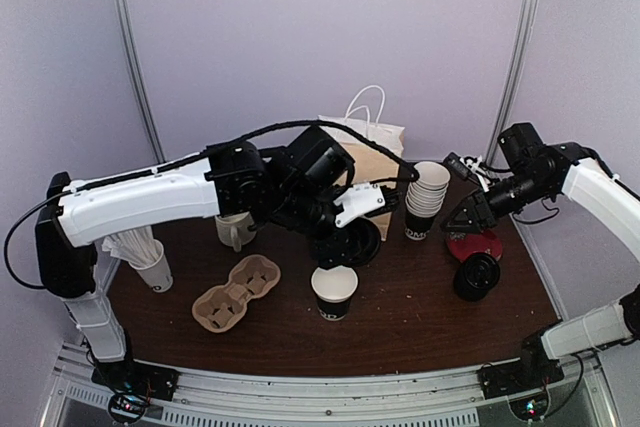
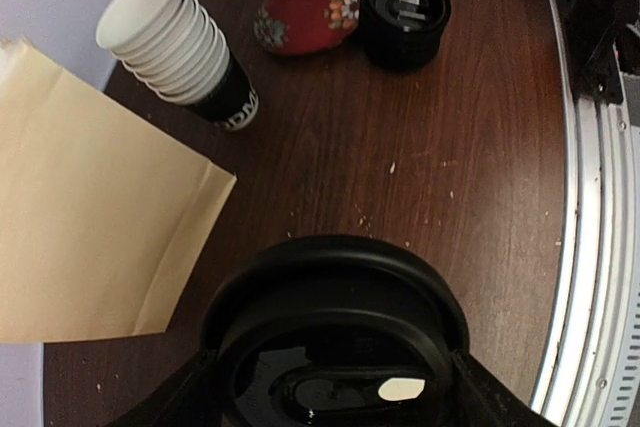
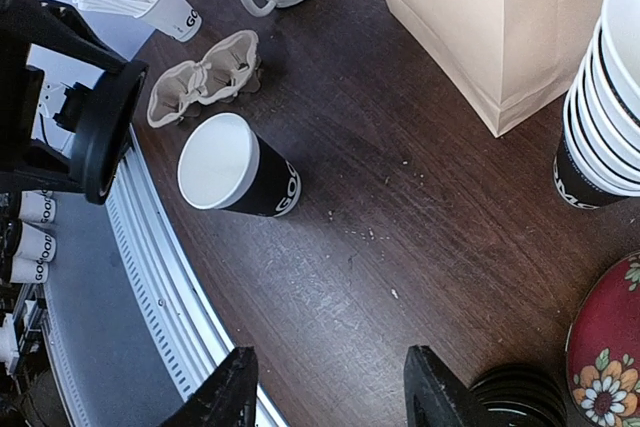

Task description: Pack the takeout coffee

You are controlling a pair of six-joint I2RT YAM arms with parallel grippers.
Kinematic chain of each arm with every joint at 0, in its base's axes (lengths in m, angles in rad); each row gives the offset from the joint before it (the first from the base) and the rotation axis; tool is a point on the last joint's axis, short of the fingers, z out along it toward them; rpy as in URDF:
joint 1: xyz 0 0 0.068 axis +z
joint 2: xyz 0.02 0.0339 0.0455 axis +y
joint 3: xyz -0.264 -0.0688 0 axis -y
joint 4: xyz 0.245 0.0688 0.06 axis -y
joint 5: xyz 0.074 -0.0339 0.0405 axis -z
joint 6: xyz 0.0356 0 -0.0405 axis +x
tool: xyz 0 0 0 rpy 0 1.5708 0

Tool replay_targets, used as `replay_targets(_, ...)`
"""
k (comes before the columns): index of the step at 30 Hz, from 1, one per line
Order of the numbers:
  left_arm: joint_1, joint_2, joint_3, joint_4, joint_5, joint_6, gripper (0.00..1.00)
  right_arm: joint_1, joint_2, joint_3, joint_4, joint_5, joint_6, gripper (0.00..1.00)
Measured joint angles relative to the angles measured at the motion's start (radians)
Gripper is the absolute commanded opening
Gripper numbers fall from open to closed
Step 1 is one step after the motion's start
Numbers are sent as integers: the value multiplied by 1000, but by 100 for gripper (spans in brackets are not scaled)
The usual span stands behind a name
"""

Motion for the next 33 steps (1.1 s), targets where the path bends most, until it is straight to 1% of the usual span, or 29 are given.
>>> replay_targets(6, 34, 95, 77, -181, 19, -26, 75, 0, -6, -12, 6, 14, -7, 55)
replay_targets(11, 50, 153, 118, -265, 32, -43, 75, 0, -13, -25, 8, 14, -8, 55)
replay_targets(23, 56, 215, 177, -366, 99, -59, 76, 0, -15, -38, 20, 9, -8, 55)
replay_targets(33, 59, 267, 201, -400, 105, -63, 76, 0, -15, -43, 23, 6, -8, 55)
